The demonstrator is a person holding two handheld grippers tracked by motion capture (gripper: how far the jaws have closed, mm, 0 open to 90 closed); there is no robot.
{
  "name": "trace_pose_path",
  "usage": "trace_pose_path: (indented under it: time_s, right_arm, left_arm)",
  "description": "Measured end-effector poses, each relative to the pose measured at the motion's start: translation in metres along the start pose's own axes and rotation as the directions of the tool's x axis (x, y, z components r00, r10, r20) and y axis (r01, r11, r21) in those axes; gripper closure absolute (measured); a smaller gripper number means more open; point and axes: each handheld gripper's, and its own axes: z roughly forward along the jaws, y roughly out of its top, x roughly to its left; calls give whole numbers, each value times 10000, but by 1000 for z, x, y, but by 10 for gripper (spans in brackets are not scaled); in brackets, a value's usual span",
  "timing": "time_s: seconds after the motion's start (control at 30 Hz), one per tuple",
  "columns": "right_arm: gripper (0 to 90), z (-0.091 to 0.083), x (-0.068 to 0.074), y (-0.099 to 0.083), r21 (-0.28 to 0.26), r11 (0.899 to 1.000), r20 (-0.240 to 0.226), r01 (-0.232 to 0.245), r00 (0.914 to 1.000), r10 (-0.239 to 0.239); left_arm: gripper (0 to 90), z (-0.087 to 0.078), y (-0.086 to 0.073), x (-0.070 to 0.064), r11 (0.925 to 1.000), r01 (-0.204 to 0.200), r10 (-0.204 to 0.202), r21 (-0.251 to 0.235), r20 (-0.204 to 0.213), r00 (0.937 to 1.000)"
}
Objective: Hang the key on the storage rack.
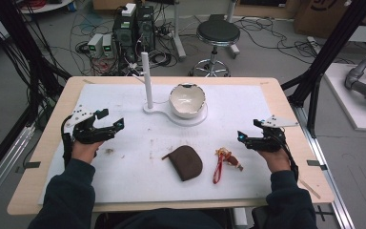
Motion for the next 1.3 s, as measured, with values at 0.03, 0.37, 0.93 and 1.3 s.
trace_pose_path:
  time_s: [0.03,0.37,0.93,1.3]
  right_arm:
    - [174,0,0,0,0,10000,0,0,10000,0]
    - [174,-2,1,0,-144,9999,-115,17,9999,-18]
    - [224,2,18,-8,986,9919,-1658,796,9842,-625]
    - [367,15,31,-25,2697,9471,-3520,1740,9333,-713]
  left_arm:
    - [196,0,0,0,10000,0,0,0,0,10000]
    - [202,2,0,1,9999,48,-48,-110,-23,10000]
    - [205,2,0,0,9999,-29,31,-110,117,9999]
    - [207,4,-1,2,10000,83,-83,-8,133,9999]
